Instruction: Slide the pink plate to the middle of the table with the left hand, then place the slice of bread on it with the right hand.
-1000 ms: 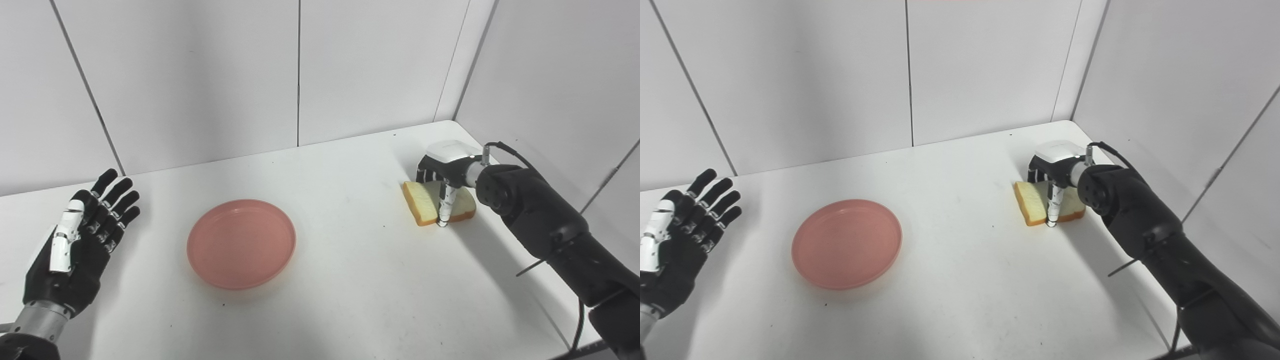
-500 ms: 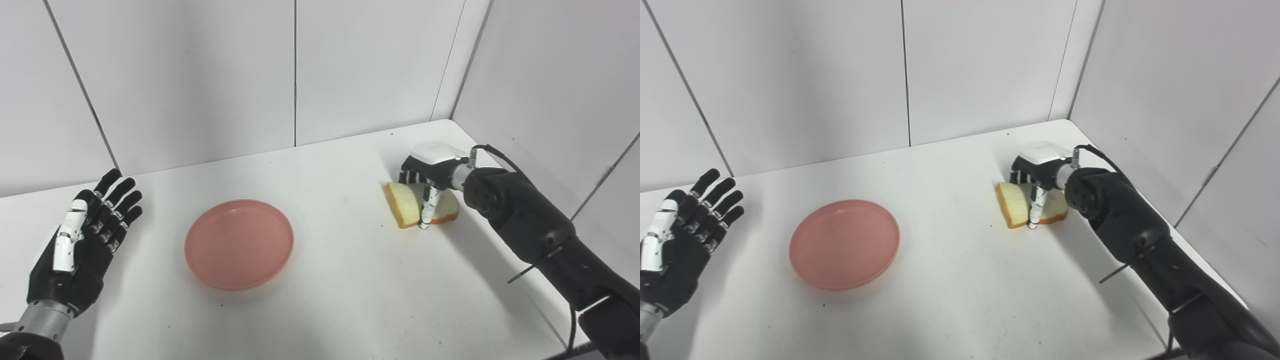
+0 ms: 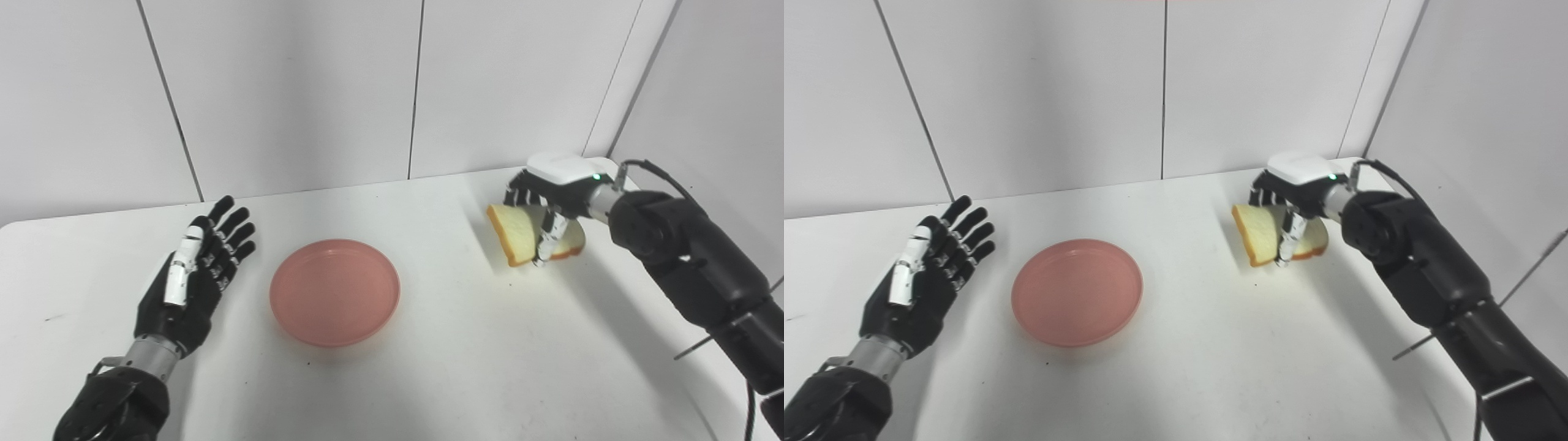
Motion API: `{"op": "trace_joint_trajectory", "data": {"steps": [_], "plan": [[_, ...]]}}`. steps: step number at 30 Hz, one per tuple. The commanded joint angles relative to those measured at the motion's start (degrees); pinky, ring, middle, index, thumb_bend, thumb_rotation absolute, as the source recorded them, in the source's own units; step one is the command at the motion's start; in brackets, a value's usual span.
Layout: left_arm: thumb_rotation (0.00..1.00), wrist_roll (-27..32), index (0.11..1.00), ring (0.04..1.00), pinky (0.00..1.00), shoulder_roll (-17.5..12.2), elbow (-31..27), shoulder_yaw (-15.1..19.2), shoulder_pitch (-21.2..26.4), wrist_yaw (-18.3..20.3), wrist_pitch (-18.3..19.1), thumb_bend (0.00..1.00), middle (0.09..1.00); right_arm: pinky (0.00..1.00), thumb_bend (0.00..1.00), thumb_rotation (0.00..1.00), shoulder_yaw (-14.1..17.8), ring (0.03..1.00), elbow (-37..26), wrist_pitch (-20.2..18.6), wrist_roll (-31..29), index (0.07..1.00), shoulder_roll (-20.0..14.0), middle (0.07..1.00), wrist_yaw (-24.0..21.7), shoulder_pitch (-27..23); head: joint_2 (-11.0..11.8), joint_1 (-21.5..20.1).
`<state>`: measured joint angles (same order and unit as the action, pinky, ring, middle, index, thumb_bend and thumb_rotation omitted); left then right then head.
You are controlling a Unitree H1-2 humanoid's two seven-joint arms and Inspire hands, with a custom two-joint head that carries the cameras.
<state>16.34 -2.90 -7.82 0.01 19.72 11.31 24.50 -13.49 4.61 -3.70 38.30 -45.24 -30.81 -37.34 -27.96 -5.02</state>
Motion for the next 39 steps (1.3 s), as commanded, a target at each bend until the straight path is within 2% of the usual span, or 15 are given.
{"op": "trace_joint_trajectory", "data": {"steps": [1,2,6,12,18,26,30,31,35,37,39], "plan": [[1.0,-1.41,0.941,0.941,0.94,-0.15,0.1,-0.23,2.11,-0.37,-3.94,0.37,0.947,0.42,0.52,0.0,0.09,0.399,-2.17,-0.62,0.3,0.516,1.14,0.478,0.11,-4.03,-0.03,0.02],[1.0,-1.79,0.941,0.94,0.94,0.06,0.84,-0.35,2.17,-0.4,-4.64,0.37,0.947,0.41,0.52,0.0,-0.07,0.397,-2.37,-1.19,0.44,0.517,2.15,0.479,0.0,-4.46,1.37,0.71],[1.0,-2.37,0.944,0.935,0.95,0.66,4.08,-0.56,2.57,0.11,-7.04,0.36,0.947,0.4,0.52,0.0,-0.87,0.392,-2.17,0.59,0.17,0.52,6.34,0.489,1.74,-5.8,3.61,2.5],[1.0,-2.62,0.938,0.928,0.95,1.87,6.75,0.08,3.13,-0.59,-8.74,0.36,0.941,0.39,0.51,0.0,-1.39,0.393,-1.68,2.59,-0.35,0.526,11.57,0.498,3.86,-6.83,4.79,3.94],[1.0,-2.55,0.943,0.94,0.97,2.65,7.23,0.49,3.51,-0.63,-8.67,0.37,0.949,0.38,0.51,0.0,-2.71,0.386,-1.23,4.23,-1.19,0.543,15.56,0.494,4.39,-7.98,4.21,4.85],[1.0,-3.72,0.939,0.936,0.96,3.81,7.67,0.32,4.04,-1.91,-8.61,0.38,0.941,0.39,0.51,0.0,-5.17,0.381,-1.06,3.15,-0.84,0.553,20.87,0.488,3.48,-9.68,3.88,5.52],[1.0,-4.03,0.945,0.942,0.96,4.4,7.91,0.44,4.19,-2.12,-9.31,0.37,0.947,0.42,0.51,0.0,-7.04,0.392,1.41,3.28,0.36,0.54,23.61,0.497,4.1,-10.5,3.37,5.74],[1.0,-4.26,0.94,0.941,0.96,4.57,7.8,0.48,4.22,-2.4,-9.27,0.38,0.943,0.4,0.51,0.0,-7.24,0.386,2.33,3.57,0.23,0.546,24.19,0.494,4.56,-10.59,3.09,5.91],[1.0,-4.62,0.934,0.938,0.94,4.91,6.85,0.71,4.3,-3.51,-8.66,0.37,0.938,0.4,0.51,0.0,-8.12,0.395,6.04,5.39,-0.27,0.536,26.35,0.498,5.98,-10.9,2.54,6.33],[1.0,-4.56,0.938,0.941,0.94,4.87,6.5,0.73,4.36,-3.72,-8.55,0.37,0.943,0.36,0.51,0.0,-8.72,0.378,7.45,6.38,-0.22,0.548,27.14,0.478,6.86,-10.87,2.23,6.49],[1.0,-4.31,0.942,0.947,0.95,4.97,6.12,0.79,4.41,-3.97,-8.29,0.38,0.945,0.45,0.51,0.0,-9.44,0.406,8.33,7.4,0.07,0.545,27.59,0.451,7.58,-10.72,1.79,6.75]]}}
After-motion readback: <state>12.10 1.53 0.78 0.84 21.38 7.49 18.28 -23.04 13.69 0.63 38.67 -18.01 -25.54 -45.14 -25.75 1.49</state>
